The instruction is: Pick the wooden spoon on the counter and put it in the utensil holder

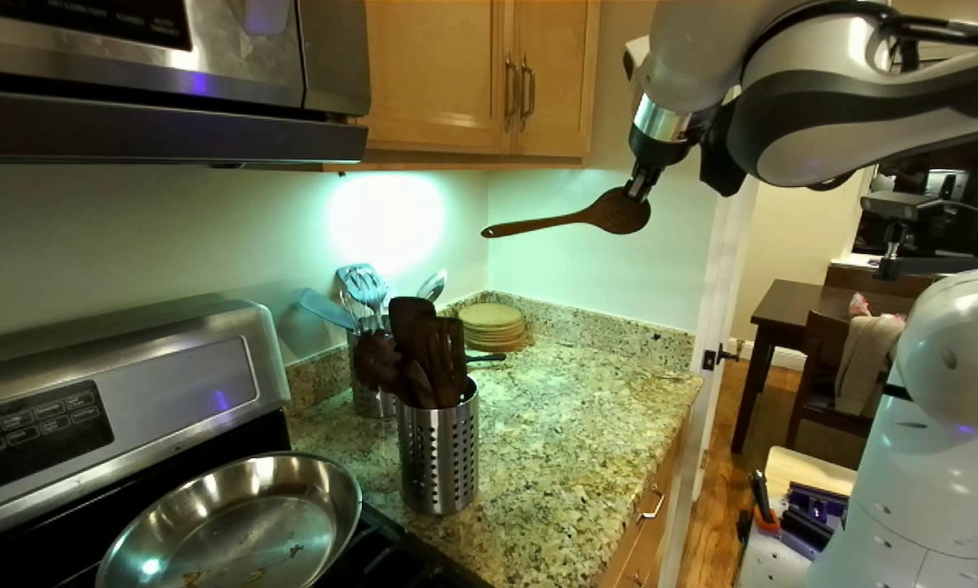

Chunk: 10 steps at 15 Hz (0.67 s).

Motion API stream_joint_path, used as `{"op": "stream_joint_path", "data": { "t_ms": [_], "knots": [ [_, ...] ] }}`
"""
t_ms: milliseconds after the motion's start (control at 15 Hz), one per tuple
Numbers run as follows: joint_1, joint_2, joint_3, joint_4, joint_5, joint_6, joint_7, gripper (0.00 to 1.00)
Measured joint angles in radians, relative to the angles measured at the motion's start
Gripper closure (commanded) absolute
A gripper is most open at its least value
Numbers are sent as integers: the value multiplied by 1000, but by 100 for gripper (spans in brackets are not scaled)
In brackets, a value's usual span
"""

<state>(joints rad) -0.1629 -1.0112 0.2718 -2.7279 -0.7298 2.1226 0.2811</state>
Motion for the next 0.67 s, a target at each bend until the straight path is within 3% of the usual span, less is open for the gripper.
{"op": "stream_joint_path", "data": {
  "t_ms": [667],
  "knots": [
    [134,4,-6,14,-229,-1,-94,95]
  ]
}}
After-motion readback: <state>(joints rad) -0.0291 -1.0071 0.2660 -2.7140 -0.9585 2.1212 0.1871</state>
